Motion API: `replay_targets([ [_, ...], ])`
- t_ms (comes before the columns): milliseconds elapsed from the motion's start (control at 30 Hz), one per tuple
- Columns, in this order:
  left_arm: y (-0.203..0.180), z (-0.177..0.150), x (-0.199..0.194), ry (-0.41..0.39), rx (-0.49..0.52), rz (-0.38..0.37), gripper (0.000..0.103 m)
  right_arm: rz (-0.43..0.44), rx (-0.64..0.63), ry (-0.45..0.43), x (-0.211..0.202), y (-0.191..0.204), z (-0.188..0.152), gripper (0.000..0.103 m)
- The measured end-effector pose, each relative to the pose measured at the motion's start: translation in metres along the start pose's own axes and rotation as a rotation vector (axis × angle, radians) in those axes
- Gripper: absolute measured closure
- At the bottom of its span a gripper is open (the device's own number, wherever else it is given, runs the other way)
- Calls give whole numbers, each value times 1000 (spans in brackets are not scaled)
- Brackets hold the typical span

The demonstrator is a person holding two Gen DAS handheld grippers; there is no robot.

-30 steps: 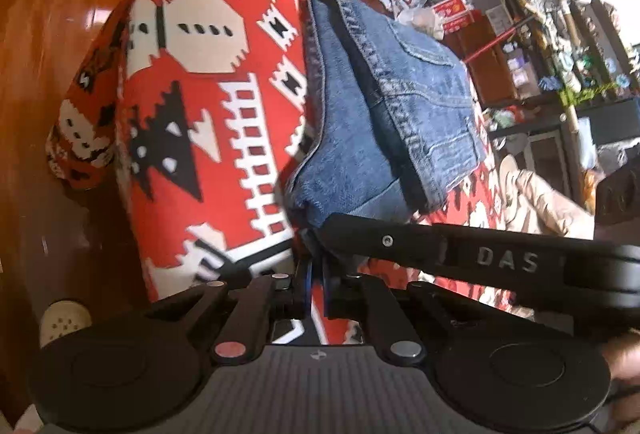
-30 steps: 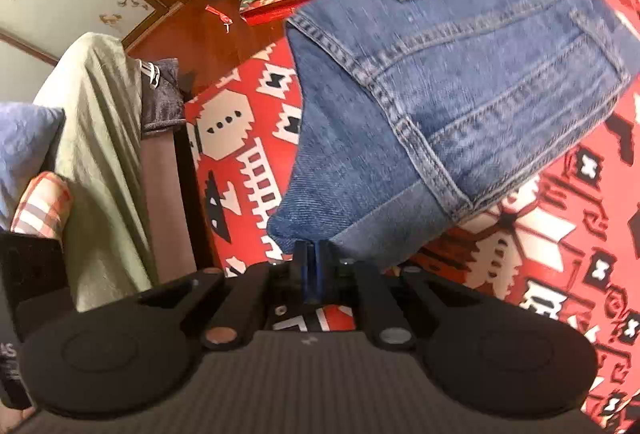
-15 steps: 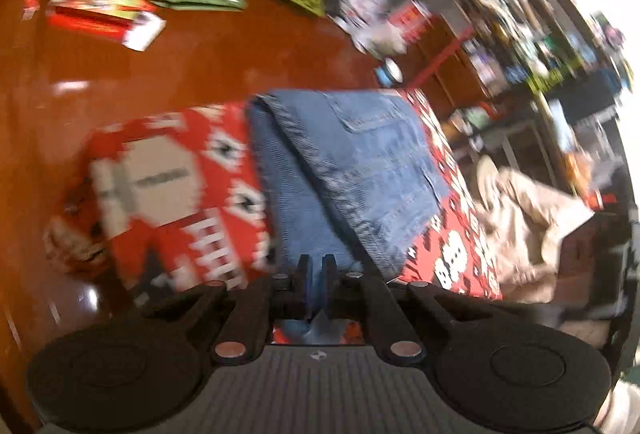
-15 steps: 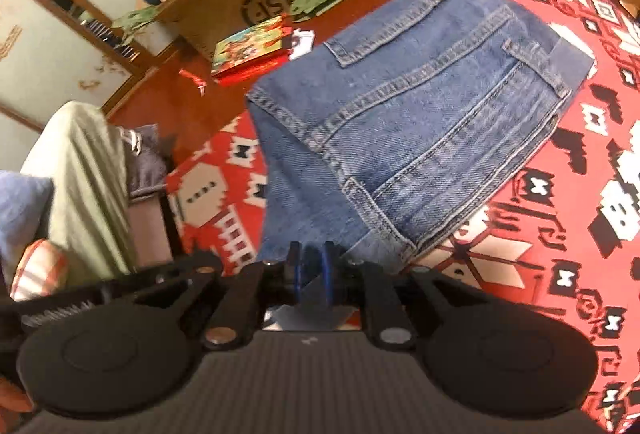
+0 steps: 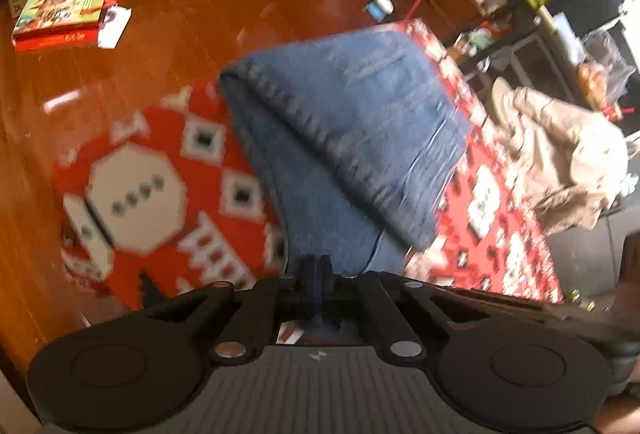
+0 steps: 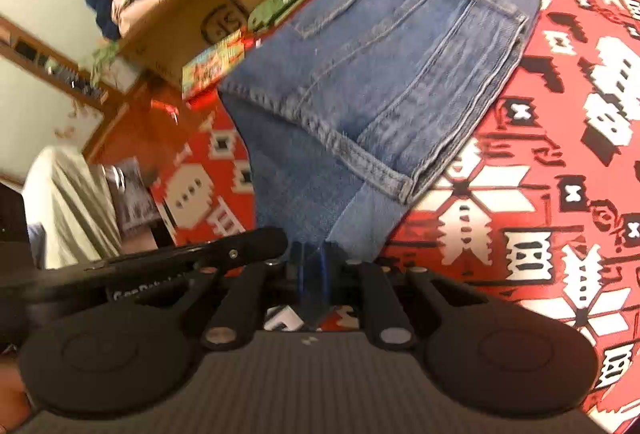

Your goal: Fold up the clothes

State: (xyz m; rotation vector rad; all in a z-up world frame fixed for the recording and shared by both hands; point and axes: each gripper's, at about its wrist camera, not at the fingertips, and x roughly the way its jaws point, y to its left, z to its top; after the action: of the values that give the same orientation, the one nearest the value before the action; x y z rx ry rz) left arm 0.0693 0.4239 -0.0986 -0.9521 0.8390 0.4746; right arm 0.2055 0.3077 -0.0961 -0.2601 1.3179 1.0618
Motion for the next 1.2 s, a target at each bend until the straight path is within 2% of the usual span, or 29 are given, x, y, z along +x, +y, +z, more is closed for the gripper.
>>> replay_targets([
  [167, -4, 25, 20, 32, 35, 44, 103, -27, 7, -77, -3, -9, 18, 93],
  [233, -2, 25, 29, 68, 47, 87, 103, -13, 36, -63, 4, -19, 19, 93],
  [400, -3, 29, 17, 99, 30, 109, 103, 35, 111, -26, 14, -36, 6, 96],
  [500, -15, 45, 2, 65, 6, 73, 103, 43, 126, -36, -6, -40, 11, 96],
  [667, -46, 72, 8, 35, 84, 35, 102, 16, 111, -128, -24, -48, 51, 96],
  [767, -54, 78, 28, 76, 123, -1, 102, 2, 108, -176, -31, -53, 74, 96],
  [867, -54, 77, 51, 140, 173, -29, 102, -3, 142, -166, -9, -61, 90, 96],
  [1000, -45, 70, 70, 210, 271, -41, 100, -27, 182, -131, 23, -68, 85, 96],
  [1067, -41, 66, 75, 248, 290, -60, 100, -38, 192, -122, 35, -70, 78, 103],
  [1200, -47, 71, 71, 290, 305, -54, 102, -65, 191, -110, 40, -66, 76, 103],
])
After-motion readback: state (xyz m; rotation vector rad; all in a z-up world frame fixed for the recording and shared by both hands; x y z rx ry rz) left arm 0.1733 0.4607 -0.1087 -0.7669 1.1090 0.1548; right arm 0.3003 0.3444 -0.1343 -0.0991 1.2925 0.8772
